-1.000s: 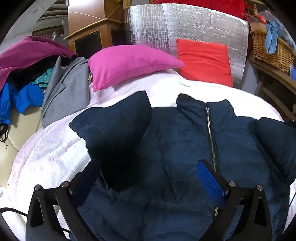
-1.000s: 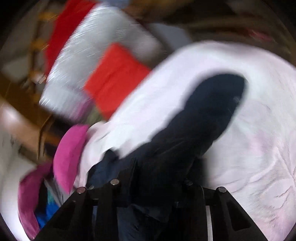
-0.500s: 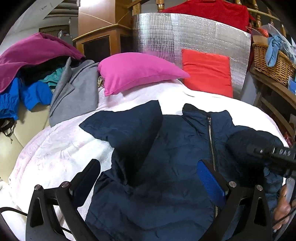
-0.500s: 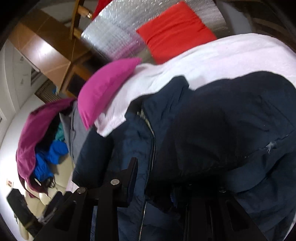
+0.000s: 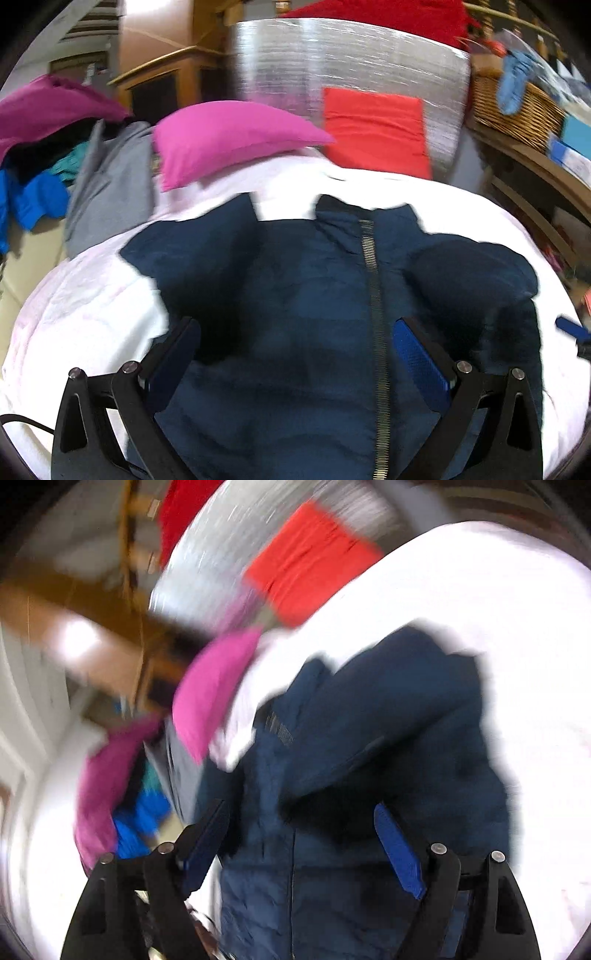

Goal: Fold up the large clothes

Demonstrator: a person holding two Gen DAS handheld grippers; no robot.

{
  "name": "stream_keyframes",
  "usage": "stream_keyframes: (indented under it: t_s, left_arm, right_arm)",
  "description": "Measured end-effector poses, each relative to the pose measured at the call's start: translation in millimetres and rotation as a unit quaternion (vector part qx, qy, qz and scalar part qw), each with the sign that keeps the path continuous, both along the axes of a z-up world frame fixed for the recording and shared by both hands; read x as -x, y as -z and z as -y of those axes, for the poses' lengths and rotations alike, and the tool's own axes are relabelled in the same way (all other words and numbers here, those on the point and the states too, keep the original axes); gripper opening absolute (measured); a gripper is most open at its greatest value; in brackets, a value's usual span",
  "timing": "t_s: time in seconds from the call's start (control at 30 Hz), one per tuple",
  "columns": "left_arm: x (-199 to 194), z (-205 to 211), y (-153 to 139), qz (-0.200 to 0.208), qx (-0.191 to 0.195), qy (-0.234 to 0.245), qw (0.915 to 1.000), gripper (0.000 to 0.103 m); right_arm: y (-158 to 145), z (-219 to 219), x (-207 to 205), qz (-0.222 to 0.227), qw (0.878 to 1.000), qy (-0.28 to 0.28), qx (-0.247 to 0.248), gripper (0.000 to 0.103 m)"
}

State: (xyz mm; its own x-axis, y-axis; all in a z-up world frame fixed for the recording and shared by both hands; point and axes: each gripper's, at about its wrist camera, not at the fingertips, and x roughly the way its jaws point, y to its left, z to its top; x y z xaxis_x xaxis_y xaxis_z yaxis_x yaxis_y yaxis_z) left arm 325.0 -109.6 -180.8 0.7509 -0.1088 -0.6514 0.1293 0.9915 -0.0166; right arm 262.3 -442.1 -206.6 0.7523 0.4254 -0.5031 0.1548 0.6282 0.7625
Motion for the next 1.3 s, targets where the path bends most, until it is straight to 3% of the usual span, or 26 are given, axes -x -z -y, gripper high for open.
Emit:
stream_keyframes:
  t_s: [0.1, 0.2, 0.27, 0.47, 0.7, 0.77, 0.8, 0.83, 0.9, 0.97, 1.03, 1.13, 1.3]
  left_arm:
    - [0, 35, -5, -0.005, 0.003, 0.031, 0.9995, 0.103]
    - [-8, 77, -10, -0.030, 0.011, 0.073, 0.9968, 0.103]
    - [-10, 106, -13, -0.035, 0.005, 0.094, 0.9950, 0.103]
    - [-18, 187, -1, -0.013, -0.117, 0.142, 0.9828, 0.103]
    - [-18, 235, 19, 0.000, -0.239, 0.196, 0.9509, 0.103]
    - [-22, 242, 25, 0.002, -0.263, 0.196, 0.9448, 0.097]
    - [-26, 244, 30, -0.005, -0.268, 0.200, 0.9423, 0.081]
    - [-30, 244, 33, -0.017, -0.264, 0.204, 0.9425, 0.054]
    - [-39, 239, 40, -0.057, -0.243, 0.205, 0.9464, 0.041]
    - [-41, 231, 40, -0.064, -0.227, 0.203, 0.9505, 0.030]
    - [-42, 217, 33, -0.060, -0.194, 0.192, 0.9603, 0.018]
    - [-43, 189, 12, -0.054, -0.111, 0.175, 0.9768, 0.016]
    - [-39, 127, 3, -0.068, -0.018, 0.146, 0.9868, 0.016]
  right_arm:
    - [2, 44, 16, 0.016, 0.996, 0.081, -0.020, 0.082]
    - [21, 67, 14, -0.028, 0.992, 0.120, -0.019, 0.069]
    - [37, 79, 9, -0.045, 0.989, 0.120, -0.067, 0.065]
    - [58, 102, 4, -0.073, 0.978, 0.149, -0.124, 0.065]
    - [72, 116, -7, -0.087, 0.971, 0.145, -0.169, 0.065]
    - [74, 119, -8, -0.088, 0.970, 0.136, -0.179, 0.065]
    - [76, 121, -7, -0.088, 0.970, 0.134, -0.185, 0.065]
    - [78, 121, -6, -0.088, 0.969, 0.133, -0.189, 0.065]
    - [80, 119, -8, -0.090, 0.968, 0.130, -0.194, 0.065]
    - [81, 116, -12, -0.093, 0.969, 0.124, -0.193, 0.065]
    - [82, 112, -14, -0.097, 0.971, 0.117, -0.187, 0.065]
    - [83, 106, -18, -0.103, 0.973, 0.110, -0.177, 0.065]
    - [86, 94, -30, -0.118, 0.976, 0.099, -0.156, 0.065]
